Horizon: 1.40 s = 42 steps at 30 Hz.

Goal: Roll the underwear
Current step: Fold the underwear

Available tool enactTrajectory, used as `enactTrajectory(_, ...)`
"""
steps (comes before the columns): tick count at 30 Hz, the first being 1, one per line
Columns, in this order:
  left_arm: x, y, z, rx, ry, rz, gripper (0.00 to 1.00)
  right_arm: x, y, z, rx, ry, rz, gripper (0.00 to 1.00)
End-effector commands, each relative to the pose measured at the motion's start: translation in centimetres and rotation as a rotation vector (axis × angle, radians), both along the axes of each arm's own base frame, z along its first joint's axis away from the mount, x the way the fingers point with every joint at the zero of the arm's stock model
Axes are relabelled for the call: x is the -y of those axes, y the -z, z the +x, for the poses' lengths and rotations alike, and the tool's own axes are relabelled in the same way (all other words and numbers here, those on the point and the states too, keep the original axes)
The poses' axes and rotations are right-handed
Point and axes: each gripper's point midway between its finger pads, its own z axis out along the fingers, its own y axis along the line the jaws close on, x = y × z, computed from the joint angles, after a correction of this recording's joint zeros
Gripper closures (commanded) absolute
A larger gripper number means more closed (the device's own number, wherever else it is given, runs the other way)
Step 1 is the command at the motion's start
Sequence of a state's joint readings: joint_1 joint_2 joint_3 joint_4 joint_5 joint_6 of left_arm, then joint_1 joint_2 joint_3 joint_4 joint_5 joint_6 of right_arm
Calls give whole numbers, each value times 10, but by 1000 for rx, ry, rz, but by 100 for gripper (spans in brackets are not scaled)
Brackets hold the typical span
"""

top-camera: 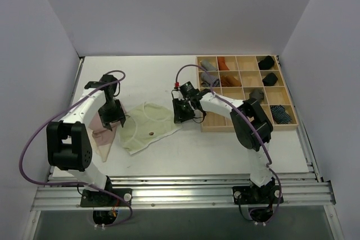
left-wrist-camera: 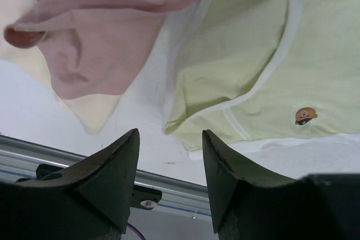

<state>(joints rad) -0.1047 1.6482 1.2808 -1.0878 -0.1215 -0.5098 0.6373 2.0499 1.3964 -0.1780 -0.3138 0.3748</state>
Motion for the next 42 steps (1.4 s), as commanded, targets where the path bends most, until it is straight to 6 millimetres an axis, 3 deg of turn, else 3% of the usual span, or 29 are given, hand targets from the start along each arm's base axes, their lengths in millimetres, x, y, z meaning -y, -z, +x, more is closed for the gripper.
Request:
enactTrajectory(1, 2, 10, -17, -63, 6, -24, 43, 9, 12, -19, -45, 4, -64, 67)
enactTrajectory(3, 5, 10, -16, -54, 6, -43, 43, 12, 16, -23, -52, 5, -67, 71)
enactTrajectory(7, 17, 16, -10, -33, 22, -116, 44, 18, 11, -21, -35, 32, -88, 100)
enactTrajectory(9, 31, 19, -1, -4, 45, -189, 49, 32, -3, -13, 14, 80, -122, 100)
enactTrajectory(12, 36, 20, 8, 19, 55, -213, 53, 60, -22, -9, 29, 129, -160, 100)
enactTrajectory(18, 51, 37, 18, -20, 89, -227, 56, 91, -36, -32, 0, 136, -253, 100)
enactTrajectory(21, 60, 28, 18, 2, 96, -219, 57, 101, -36, -44, -17, 154, -272, 100)
enactTrajectory(23, 64, 11, 10, 29, 93, -217, 57, 101, -39, -47, -19, 169, -257, 100)
enactTrajectory(27, 94, -4, -19, 73, 130, -306, 52, 103, -33, -53, -38, 175, -254, 100)
enactTrajectory(28, 99, 5, -36, 39, 109, -322, 52, 102, -33, -53, -38, 173, -252, 100)
enactTrajectory(31, 109, 5, -49, 72, 82, -384, 52, 100, -35, -52, -35, 176, -238, 100)
enactTrajectory(35, 110, 24, -75, 3, 56, -391, 52, 97, -40, -50, -28, 174, -227, 100)
enactTrajectory(39, 118, 34, -83, 10, 52, -399, 49, 95, -41, -50, -29, 181, -215, 100)
enactTrajectory(42, 122, 44, -76, 34, 34, -414, 46, 93, -42, -52, -31, 185, -196, 100)
